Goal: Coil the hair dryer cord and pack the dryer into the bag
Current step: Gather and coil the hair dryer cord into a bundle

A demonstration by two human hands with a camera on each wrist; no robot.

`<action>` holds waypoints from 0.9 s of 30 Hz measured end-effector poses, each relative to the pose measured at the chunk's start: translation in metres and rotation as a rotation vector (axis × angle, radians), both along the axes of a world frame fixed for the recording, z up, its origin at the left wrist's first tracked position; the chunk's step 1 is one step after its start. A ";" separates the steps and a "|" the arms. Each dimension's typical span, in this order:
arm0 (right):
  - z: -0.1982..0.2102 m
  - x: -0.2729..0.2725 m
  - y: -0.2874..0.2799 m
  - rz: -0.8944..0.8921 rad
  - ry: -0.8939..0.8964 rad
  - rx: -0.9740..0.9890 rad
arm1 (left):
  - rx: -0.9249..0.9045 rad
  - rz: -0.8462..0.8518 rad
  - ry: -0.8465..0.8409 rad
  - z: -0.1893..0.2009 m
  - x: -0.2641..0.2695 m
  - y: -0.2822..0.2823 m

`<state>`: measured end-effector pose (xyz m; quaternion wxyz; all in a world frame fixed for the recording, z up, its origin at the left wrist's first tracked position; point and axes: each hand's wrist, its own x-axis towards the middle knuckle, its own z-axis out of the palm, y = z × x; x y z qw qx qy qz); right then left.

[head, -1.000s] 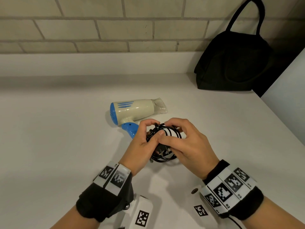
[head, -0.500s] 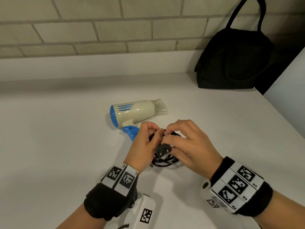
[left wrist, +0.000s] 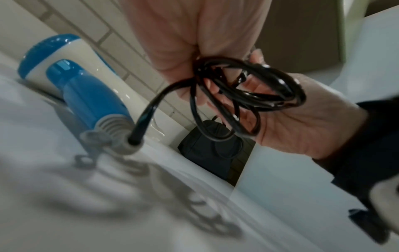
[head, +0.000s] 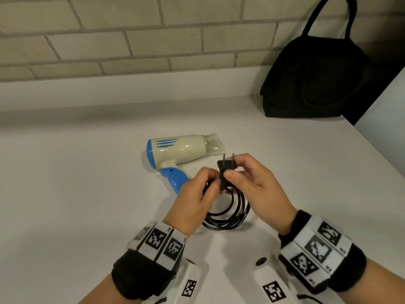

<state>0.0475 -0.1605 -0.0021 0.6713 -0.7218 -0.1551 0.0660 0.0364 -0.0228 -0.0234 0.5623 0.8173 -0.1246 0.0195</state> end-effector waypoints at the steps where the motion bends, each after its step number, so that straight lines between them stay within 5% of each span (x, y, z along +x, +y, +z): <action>1: 0.002 0.004 0.002 0.005 0.131 0.044 | 0.000 -0.007 0.000 0.001 -0.001 0.000; 7: -0.001 0.015 0.004 -0.032 0.435 0.187 | -0.058 -0.003 0.031 -0.001 -0.014 0.002; 13: -0.006 0.014 0.002 -0.013 0.652 0.314 | 0.138 0.027 -0.069 -0.008 -0.016 0.007; 18: -0.013 0.015 0.009 -0.141 0.573 0.203 | 0.042 0.141 -0.061 -0.010 -0.009 0.007; 23: -0.021 0.010 0.020 -0.285 0.492 0.325 | -0.104 0.330 0.144 -0.010 -0.014 0.017; 27: -0.026 0.012 0.018 -0.294 0.562 0.403 | -0.046 0.258 0.319 -0.009 -0.029 0.022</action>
